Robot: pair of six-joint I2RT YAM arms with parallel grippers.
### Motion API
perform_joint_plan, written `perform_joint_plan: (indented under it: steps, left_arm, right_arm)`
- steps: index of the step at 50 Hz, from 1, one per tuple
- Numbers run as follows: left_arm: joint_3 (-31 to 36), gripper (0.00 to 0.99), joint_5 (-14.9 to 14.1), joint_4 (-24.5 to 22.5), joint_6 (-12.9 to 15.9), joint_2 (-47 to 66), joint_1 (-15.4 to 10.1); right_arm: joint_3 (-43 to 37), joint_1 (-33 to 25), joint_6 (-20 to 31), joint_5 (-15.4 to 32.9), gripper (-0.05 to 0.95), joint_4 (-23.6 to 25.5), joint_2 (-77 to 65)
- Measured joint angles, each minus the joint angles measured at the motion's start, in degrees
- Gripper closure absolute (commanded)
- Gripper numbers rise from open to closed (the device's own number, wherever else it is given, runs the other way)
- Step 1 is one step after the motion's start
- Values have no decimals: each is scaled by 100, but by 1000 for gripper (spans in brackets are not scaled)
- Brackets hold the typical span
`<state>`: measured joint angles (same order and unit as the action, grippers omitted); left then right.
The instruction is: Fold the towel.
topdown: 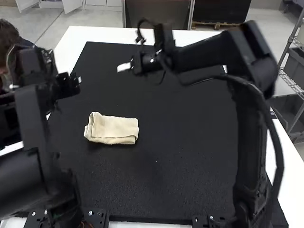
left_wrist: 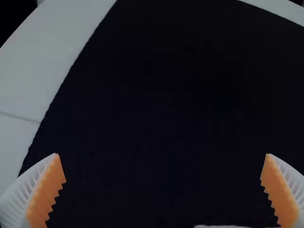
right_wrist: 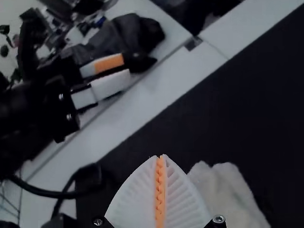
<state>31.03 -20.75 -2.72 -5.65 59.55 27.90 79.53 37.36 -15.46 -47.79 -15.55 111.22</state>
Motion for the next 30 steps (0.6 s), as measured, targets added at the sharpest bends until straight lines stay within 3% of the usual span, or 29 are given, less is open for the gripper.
perform_joint_plan:
  steps: [14, 30]
  left_arm:
    - [407, 28, 328, 7, -498, 0, -1034]
    - [839, 34, 616, 232, -623, -310, -1233]
  right_arm:
    - [-730, -894, -46, 426, 918, -164, -1320]
    - [-1412, -1670, -151, 999, 918, -328, -2594]
